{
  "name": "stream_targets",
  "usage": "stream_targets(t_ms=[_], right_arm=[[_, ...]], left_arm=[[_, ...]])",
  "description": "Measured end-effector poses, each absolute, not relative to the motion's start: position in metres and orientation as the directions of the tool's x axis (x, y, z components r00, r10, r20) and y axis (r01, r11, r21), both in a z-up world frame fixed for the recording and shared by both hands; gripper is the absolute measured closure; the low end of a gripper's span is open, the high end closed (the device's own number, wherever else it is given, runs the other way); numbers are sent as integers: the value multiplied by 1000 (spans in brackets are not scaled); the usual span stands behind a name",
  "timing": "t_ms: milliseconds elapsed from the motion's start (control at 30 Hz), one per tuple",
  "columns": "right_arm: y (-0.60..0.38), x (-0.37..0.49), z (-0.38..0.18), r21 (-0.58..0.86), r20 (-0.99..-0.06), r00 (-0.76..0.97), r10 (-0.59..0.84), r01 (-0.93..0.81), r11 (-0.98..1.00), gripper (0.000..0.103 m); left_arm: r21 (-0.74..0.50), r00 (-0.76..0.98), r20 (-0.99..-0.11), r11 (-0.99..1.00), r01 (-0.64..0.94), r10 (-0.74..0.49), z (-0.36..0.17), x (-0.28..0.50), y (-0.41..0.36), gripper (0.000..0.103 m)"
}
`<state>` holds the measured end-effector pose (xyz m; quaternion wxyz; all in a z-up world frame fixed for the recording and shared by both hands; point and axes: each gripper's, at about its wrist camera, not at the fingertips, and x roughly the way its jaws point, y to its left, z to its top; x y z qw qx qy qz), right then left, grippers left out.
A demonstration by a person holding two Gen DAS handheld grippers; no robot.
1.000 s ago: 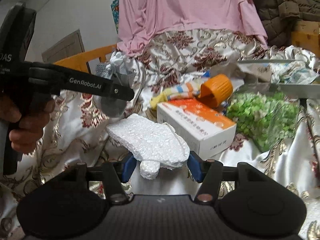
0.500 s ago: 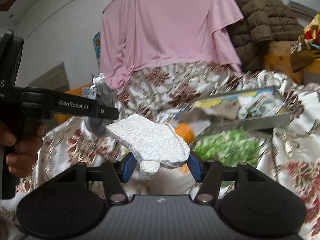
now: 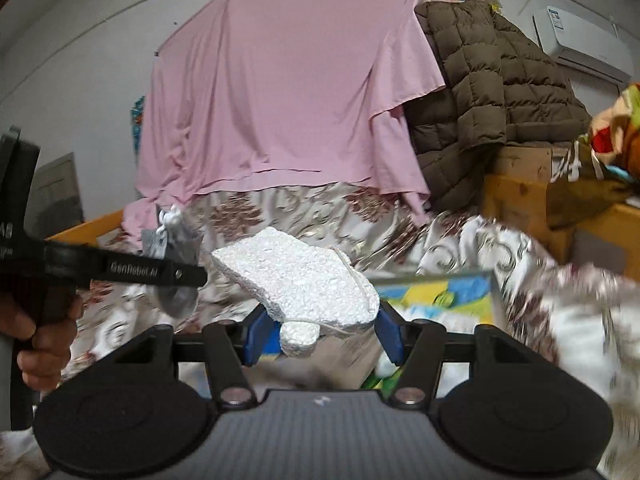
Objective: Organize soft objects
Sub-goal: 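Carry the grey mask and white foam piece with both tools over the tray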
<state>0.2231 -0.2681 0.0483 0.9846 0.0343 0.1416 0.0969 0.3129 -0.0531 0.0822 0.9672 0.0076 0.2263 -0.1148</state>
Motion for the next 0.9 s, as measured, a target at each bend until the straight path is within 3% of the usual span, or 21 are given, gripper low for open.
stream_targets(t_ms=[400, 900], right_arm=[[-275, 377, 22, 62, -415, 893, 176, -165, 984, 42], [-269, 431, -23, 40, -562, 821, 97, -90, 995, 42]], left_arm=[[-69, 825, -527, 978, 196, -202, 22, 448, -79, 64], [-52, 761, -618, 977, 209, -196, -25, 480, -87, 64]])
